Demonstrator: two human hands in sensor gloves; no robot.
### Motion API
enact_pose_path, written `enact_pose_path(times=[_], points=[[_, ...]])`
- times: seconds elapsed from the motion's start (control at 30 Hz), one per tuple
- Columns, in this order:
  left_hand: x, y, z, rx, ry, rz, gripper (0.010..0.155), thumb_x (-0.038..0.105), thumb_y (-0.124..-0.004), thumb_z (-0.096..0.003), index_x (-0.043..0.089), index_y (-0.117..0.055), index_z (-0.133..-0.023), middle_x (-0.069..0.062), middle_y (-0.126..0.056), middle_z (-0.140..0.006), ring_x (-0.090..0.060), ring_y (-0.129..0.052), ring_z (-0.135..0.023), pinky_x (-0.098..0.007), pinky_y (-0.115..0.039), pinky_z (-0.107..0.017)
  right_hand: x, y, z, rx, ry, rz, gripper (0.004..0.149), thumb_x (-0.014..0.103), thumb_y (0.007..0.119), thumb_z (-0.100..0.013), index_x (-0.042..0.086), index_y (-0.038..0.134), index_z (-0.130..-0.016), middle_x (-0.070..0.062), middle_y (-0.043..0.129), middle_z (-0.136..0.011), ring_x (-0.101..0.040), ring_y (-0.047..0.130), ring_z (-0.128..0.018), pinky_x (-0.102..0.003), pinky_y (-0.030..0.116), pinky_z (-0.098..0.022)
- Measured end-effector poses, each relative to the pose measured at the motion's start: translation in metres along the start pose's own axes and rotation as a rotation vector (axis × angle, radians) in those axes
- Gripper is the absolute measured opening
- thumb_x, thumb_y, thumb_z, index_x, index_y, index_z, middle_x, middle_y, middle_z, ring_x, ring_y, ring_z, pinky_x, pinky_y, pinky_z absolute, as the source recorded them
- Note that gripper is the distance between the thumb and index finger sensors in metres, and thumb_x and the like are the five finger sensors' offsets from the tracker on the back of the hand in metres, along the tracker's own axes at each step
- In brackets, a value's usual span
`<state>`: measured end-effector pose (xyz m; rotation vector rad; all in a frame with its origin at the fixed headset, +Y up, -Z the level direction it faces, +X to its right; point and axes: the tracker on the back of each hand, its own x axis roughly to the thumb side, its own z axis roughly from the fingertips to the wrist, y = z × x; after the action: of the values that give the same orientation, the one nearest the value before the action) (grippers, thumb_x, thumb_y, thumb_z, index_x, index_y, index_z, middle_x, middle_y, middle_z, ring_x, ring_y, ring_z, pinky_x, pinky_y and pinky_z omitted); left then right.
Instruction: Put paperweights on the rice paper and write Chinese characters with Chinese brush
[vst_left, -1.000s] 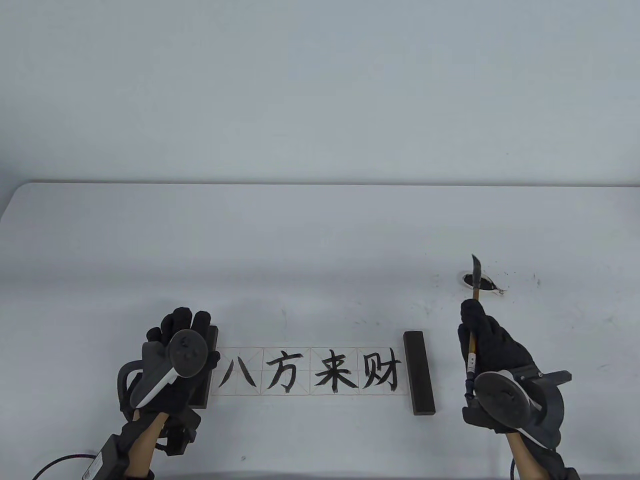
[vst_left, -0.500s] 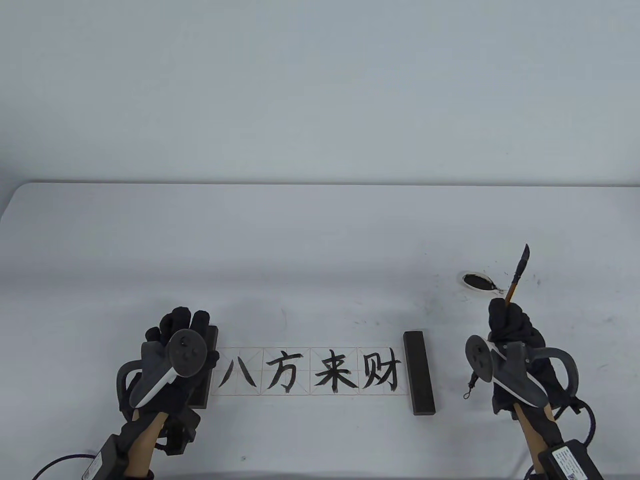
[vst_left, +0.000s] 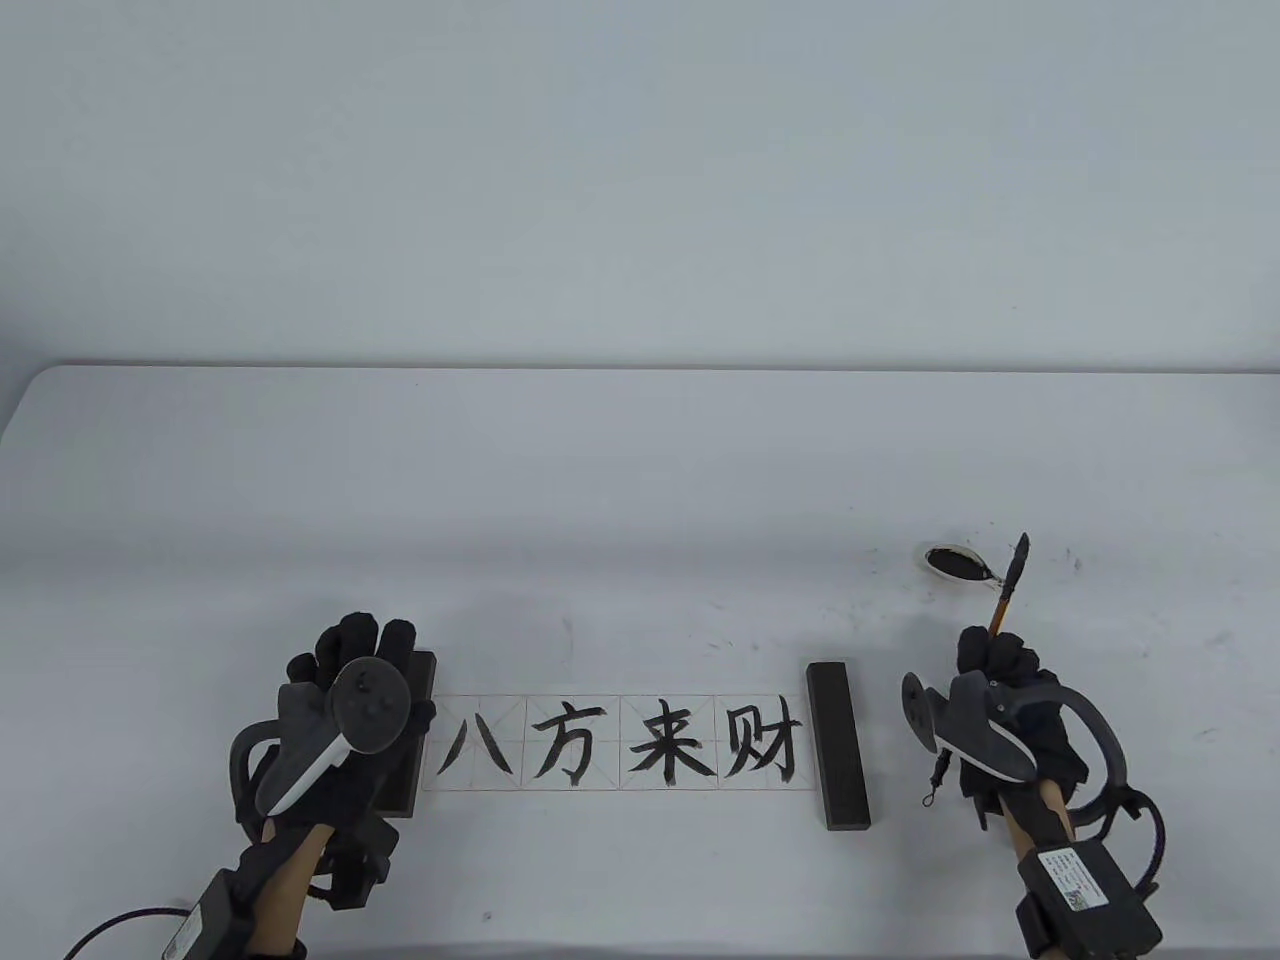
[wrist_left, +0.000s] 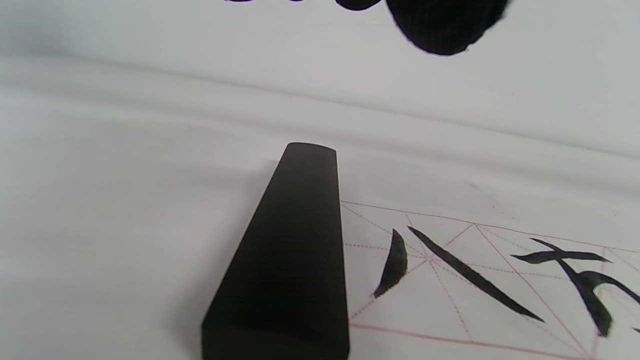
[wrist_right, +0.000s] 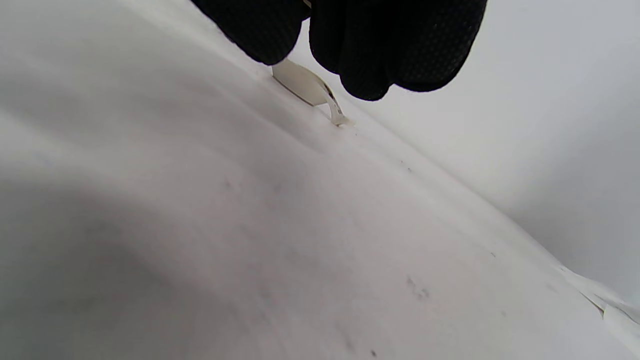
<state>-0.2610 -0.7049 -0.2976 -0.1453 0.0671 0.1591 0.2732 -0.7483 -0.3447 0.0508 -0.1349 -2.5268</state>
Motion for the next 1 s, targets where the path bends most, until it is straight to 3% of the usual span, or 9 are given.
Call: enact_pose_path(times=[0.33,1.0], points=[[0.000,0.000,0.000,-0.001,0.001,0.000,0.081,0.053,-0.060,-0.0527,0.037,-0.016,-0.120,-0.006,-0.011,-0.128,-0.036,-0.019,-0.122,-0.051,-0.013,-0.086,0.014,0.020,-0.018,0.069,-0.016,0.054,0.061,0.014,0.065,-0.057,0.003,0.031,-0.106,-0.029,0.051,-0.104,-0.038,0.066,-0.093,-0.051,0.066,-0.066],[0.000,0.000,0.000,-0.001,0.001,0.000,0.081,0.052,-0.060,-0.0527,0.037,-0.017,-0.120,-0.006,-0.012,-0.128,-0.036,-0.019,-0.122,-0.051,-0.014,-0.086,0.015,0.017,-0.014,0.104,-0.018,0.059,0.057,0.011,0.062,-0.057,0.007,0.033,-0.106,-0.028,0.051,-0.105,-0.038,0.066,-0.094,-0.051,0.065,-0.067]])
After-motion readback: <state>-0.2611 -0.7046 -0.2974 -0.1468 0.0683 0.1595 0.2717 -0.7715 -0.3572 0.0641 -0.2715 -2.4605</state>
